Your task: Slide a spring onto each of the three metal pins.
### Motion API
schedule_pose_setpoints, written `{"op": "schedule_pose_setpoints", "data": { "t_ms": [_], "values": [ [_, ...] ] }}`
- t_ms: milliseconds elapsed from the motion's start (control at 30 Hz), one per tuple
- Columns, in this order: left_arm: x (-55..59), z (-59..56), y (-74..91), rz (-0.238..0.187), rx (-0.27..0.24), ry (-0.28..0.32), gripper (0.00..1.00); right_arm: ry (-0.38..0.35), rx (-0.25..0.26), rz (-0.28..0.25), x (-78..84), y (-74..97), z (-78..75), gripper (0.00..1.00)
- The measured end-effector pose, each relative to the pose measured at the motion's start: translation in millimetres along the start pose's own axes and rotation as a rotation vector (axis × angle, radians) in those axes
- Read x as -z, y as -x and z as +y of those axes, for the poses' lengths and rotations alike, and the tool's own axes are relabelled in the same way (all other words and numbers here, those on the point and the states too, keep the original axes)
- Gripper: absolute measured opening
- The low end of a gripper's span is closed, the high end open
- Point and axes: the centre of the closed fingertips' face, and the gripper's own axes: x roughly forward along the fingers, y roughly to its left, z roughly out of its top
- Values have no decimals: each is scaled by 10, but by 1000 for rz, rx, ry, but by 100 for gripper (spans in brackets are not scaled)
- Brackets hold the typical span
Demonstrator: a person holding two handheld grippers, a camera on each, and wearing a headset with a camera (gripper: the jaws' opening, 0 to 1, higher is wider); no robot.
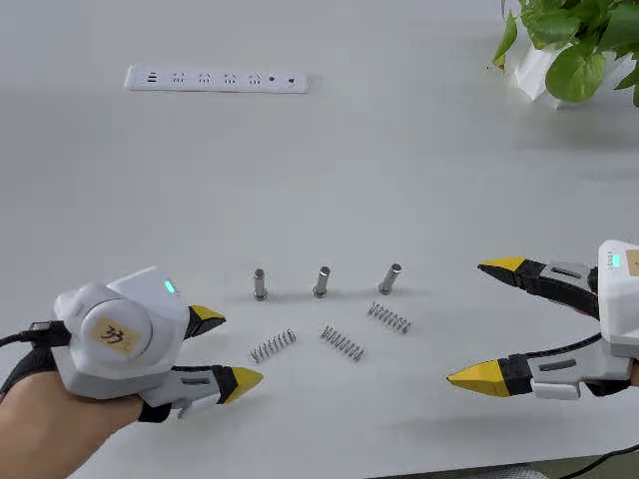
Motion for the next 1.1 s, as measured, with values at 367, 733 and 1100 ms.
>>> {"op": "schedule_pose_setpoints", "data": {
  "t_ms": [367, 733, 1100],
  "values": [
    [78, -42, -209, 100, -9, -46, 24, -14, 4, 4, 45, 18, -15, 86],
    [157, -42, -288, 167, -19, -94, 15, -22, 8, 5, 76, 41, -21, 85],
    [153, -30, -320, 197, -39, -162, 8, -31, 15, -2, 78, 36, -17, 83]
  ]
}}
